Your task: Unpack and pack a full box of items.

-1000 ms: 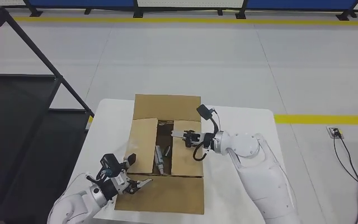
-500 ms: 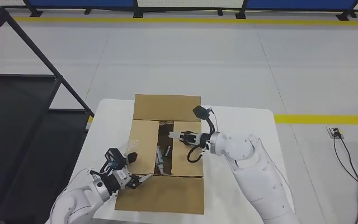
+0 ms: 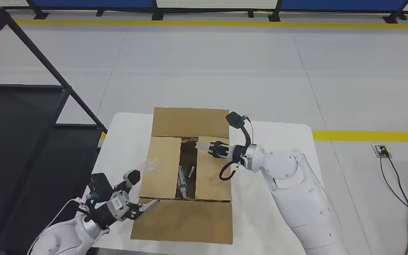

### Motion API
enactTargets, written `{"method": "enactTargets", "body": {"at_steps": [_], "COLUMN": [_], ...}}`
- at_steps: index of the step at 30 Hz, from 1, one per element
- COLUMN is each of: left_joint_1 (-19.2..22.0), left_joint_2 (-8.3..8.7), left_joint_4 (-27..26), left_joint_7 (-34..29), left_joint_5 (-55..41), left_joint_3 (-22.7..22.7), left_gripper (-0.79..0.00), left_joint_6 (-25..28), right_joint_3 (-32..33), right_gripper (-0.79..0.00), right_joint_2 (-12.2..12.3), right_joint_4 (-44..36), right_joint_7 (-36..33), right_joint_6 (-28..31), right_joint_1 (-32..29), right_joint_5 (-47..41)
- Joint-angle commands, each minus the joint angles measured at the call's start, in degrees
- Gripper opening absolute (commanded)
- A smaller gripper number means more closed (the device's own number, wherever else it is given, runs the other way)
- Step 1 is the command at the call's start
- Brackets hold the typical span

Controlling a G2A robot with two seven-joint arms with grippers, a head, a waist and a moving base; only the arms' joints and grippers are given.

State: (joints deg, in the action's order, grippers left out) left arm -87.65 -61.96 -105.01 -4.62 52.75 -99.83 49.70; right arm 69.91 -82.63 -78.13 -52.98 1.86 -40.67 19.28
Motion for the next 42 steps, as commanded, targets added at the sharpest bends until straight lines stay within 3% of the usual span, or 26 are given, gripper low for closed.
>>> {"method": "enactTargets", "body": {"at_steps": [1,6,10,13,17,21,29,36,42], "left_joint_1": [-1.98,-7.53,-10.09,-10.18,-10.38,-8.35,-6.71,-6.66,-7.63], "left_joint_2": [0.25,0.77,0.94,0.99,2.01,2.44,2.31,2.46,2.68], "left_joint_4": [0.49,3.51,6.85,10.21,11.87,13.16,13.88,12.00,9.49], "left_joint_7": [1.01,2.32,2.95,3.19,0.76,-0.71,5.01,8.09,8.95], "left_joint_5": [-1.61,-1.96,1.14,0.86,-0.63,8.09,17.18,15.01,7.78], "left_joint_3": [-3.53,-10.25,-11.64,-10.73,-8.17,-7.69,-2.69,-1.66,-2.12], "left_gripper": [0.000,0.000,0.000,0.000,0.000,0.000,0.000,0.000,0.000], "left_joint_6": [0.95,4.96,7.33,8.30,8.30,6.34,5.61,8.10,8.30], "right_joint_3": [0.17,0.17,0.17,1.51,3.14,4.23,5.08,5.89,2.94], "right_gripper": [0.000,0.000,0.000,0.000,0.000,0.000,0.000,0.000,0.000], "right_joint_2": [0.06,0.06,0.06,0.08,0.14,0.46,1.08,1.08,0.52], "right_joint_4": [-0.28,-0.28,-0.28,-0.06,2.62,4.24,4.22,7.49,16.42], "right_joint_7": [0.16,0.16,0.16,5.20,6.29,5.05,5.26,14.83,21.25], "right_joint_6": [-0.16,-0.16,-0.16,0.26,2.85,4.99,6.33,4.61,0.67], "right_joint_1": [-0.09,-0.09,-0.09,-1.15,-0.04,0.99,0.95,2.55,8.11], "right_joint_5": [0.22,0.22,0.22,-2.01,-7.28,-9.99,-11.62,-11.26,-6.22]}}
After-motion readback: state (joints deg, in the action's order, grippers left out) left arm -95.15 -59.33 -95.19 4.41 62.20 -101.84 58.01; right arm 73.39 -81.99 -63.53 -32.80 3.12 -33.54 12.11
